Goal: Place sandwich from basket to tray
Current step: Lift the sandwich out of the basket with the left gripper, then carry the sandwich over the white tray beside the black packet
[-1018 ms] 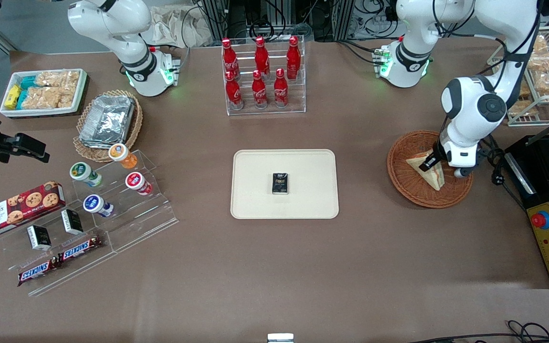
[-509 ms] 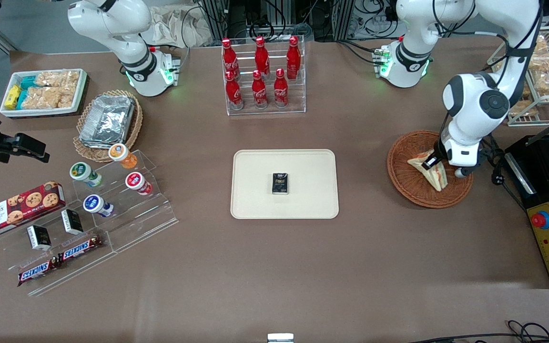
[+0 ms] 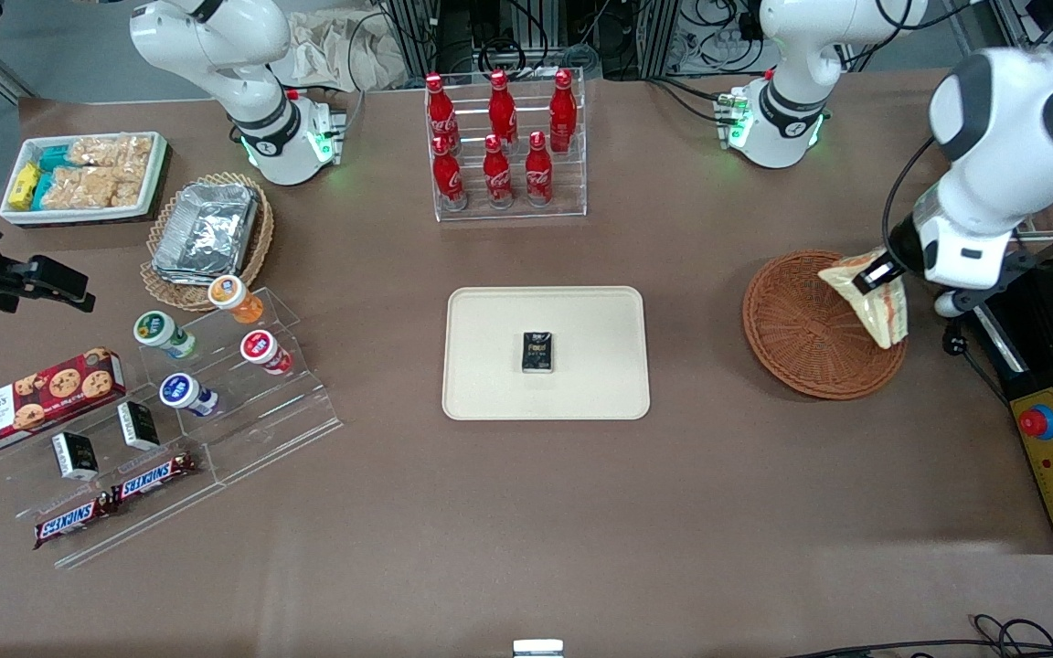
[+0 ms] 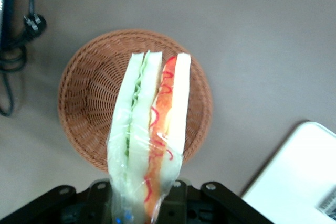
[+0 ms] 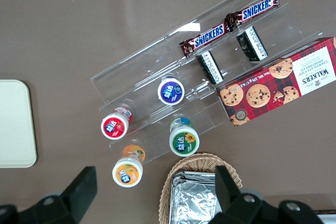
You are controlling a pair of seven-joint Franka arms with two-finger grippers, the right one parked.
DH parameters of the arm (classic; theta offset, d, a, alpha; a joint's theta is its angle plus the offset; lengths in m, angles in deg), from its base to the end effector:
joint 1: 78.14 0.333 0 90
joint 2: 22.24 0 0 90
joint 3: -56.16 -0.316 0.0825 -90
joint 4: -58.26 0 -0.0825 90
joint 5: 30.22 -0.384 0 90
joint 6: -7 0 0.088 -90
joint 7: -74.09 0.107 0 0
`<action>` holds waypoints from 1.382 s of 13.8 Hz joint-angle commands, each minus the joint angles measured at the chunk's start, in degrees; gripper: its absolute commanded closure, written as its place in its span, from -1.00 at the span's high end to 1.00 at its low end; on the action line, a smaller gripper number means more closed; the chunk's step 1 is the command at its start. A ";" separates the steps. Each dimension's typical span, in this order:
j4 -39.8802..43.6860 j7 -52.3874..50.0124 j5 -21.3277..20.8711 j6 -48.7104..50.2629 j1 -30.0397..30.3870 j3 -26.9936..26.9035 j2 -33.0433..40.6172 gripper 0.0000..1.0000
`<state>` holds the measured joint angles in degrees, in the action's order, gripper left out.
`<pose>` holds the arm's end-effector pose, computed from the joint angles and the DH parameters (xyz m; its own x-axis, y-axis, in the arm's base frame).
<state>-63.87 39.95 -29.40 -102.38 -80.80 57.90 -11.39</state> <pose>0.4921 -0.0395 0.4865 0.8650 0.5008 -0.0318 0.5007 -0.8655 -0.0124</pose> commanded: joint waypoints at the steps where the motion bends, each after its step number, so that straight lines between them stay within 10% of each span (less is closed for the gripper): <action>1: 13.81 2.22 -1.26 11.25 0.02 4.74 -3.10 -1.00; 11: 22.12 3.11 2.78 11.92 -0.42 23.46 -11.18 -1.00; 19: 12.18 1.80 -5.02 -11.36 -3.93 28.31 -26.03 -1.00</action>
<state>-50.90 42.40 -31.42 -109.21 -83.39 86.13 -33.77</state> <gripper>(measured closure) 0.753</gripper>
